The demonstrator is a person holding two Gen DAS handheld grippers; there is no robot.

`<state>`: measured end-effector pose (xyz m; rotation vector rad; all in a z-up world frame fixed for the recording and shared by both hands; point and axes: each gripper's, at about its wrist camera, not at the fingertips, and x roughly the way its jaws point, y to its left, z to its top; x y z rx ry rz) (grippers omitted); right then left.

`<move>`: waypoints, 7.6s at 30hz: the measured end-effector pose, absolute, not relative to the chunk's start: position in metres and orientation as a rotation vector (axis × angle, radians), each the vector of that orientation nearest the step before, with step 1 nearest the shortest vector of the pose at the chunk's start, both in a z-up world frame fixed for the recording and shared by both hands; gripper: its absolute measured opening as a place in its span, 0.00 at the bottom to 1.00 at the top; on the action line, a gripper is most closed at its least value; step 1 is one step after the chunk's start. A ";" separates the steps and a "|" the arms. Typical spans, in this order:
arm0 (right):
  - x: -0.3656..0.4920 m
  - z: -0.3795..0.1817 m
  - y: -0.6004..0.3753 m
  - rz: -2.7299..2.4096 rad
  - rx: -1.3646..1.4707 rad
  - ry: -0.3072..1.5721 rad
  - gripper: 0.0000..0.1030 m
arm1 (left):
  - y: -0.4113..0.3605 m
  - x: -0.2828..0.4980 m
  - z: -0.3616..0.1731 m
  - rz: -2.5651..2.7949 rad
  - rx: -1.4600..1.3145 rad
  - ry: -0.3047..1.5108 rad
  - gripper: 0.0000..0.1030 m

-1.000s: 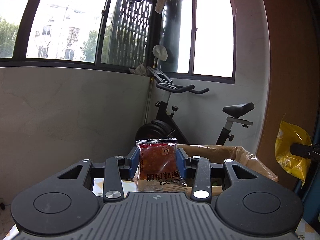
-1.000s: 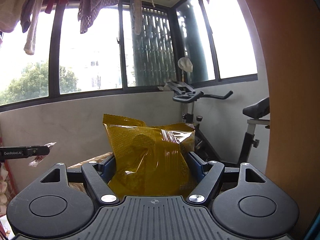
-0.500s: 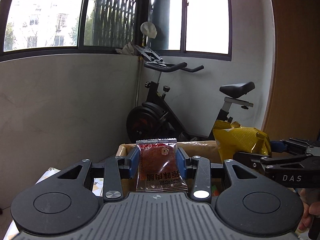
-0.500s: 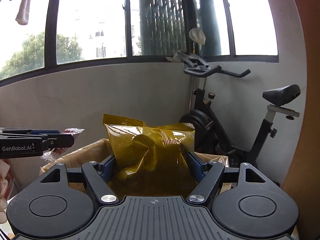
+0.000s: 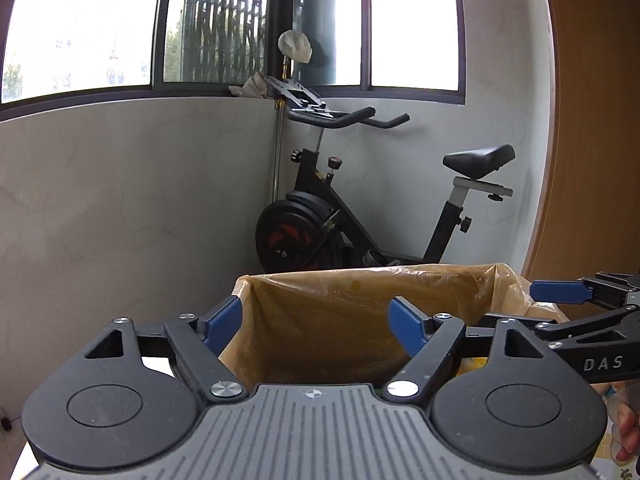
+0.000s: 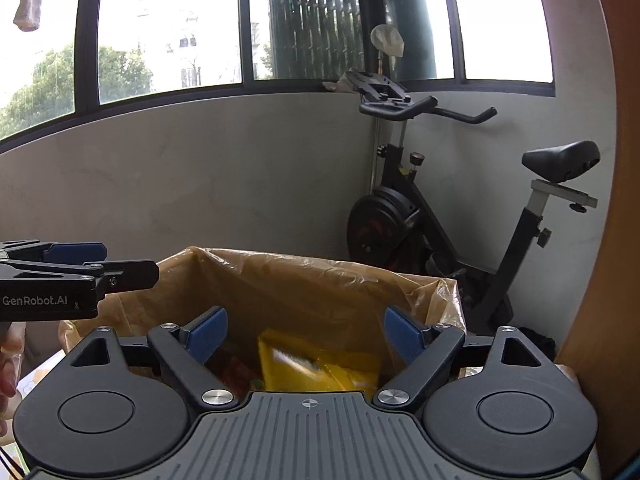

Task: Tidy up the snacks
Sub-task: 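Open both tools to drop the red packet and yellow bag into the box, then withdraw both tools from the box back toward the snack pile, then grasp the green snack bag with the left tool while the right tool grasps the cracker pack, then lift the green bag and cracker pack and carry both over the box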

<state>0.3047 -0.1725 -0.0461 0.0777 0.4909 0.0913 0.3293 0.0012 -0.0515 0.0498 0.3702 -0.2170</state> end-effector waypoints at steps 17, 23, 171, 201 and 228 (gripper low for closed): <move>0.239 -0.019 -0.181 0.088 0.111 0.443 0.82 | 0.031 0.283 -0.025 -0.187 -0.016 0.409 0.82; 0.215 -0.017 -0.177 0.089 0.120 0.432 0.82 | 0.044 0.261 -0.028 -0.175 -0.030 0.406 0.82; 0.108 -0.237 -0.133 0.128 0.179 0.729 0.42 | 0.070 0.151 -0.186 -0.246 -0.143 0.495 0.64; 0.111 -0.062 -0.164 0.133 0.117 0.386 0.42 | 0.074 0.154 -0.076 -0.276 -0.092 0.230 0.64; 0.269 -0.025 -0.200 0.086 0.160 0.368 0.42 | 0.019 0.277 -0.025 -0.355 0.011 0.222 0.64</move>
